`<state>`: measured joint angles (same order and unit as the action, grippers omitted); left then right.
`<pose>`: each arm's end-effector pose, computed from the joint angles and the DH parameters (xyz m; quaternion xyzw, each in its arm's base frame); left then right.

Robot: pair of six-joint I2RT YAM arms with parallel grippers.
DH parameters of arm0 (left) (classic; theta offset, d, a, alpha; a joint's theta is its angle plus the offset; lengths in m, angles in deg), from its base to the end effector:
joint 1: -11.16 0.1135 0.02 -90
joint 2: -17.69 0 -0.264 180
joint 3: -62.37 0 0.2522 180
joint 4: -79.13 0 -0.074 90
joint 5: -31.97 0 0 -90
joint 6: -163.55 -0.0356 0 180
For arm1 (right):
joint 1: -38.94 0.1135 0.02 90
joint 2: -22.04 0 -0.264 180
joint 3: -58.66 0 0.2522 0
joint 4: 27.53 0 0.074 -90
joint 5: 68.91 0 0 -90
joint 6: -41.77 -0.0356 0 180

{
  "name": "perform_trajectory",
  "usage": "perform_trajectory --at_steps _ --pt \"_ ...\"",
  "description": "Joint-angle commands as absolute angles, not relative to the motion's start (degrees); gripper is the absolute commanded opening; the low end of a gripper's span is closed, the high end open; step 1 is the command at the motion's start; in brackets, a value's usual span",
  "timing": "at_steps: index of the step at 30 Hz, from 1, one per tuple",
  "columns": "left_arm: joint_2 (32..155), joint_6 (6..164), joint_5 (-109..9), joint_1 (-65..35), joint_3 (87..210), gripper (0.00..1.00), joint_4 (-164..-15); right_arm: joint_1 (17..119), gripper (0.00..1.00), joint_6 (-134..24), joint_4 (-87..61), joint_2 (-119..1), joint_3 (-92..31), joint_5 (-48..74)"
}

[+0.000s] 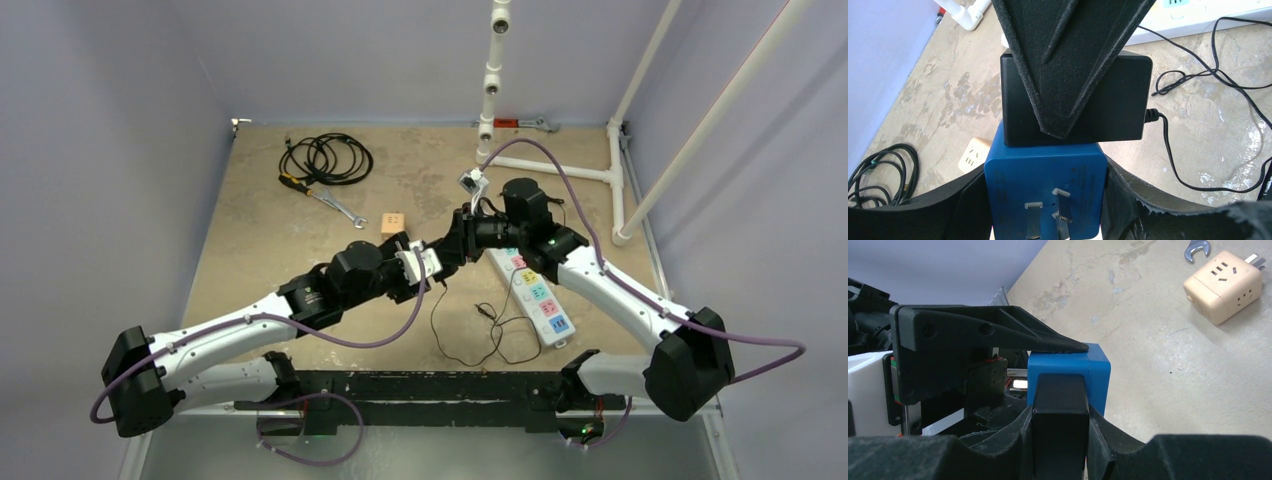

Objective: Pull the plug off the socket
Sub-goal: Remove the plug from the socket.

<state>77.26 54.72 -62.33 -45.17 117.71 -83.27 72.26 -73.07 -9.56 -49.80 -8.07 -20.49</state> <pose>0.1350 -0.1978 0.2818 0.4881 0.6687 -0.1506 0.5403 0.2222 0.1744 0.3024 -0.2528 0.7633 0.5093 0.3066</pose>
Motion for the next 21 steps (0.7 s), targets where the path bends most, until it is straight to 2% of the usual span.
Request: perform_trajectory --at_steps 1,5,11,14,19,21 --pt "75.8 56.7 -59.2 -45.3 117.9 0.00 -86.2 72.1 0.00 -71.8 -11.7 -48.1 -8.6 -22.9" --pt "76.6 57.6 -59.5 -44.8 119.1 0.00 -84.9 72.4 0.00 -69.2 -5.5 -45.2 -10.8 -8.7" --pt "79.6 62.7 -46.0 -36.3 122.0 0.00 -84.8 74.9 0.00 -70.3 -3.7 -43.5 -11.7 0.7" --pt "80.4 62.9 -45.2 -35.7 122.4 0.00 -84.6 78.3 0.00 -70.6 -2.0 -44.5 -13.1 6.8" --pt "80.0 62.1 -45.5 -35.7 121.8 0.00 -84.3 79.8 0.00 -70.5 -1.5 -46.3 -14.5 7.1" --pt "79.3 61.0 -46.4 -36.1 121.2 0.00 -84.4 79.5 0.00 -71.3 -2.3 -46.6 -14.4 2.7"
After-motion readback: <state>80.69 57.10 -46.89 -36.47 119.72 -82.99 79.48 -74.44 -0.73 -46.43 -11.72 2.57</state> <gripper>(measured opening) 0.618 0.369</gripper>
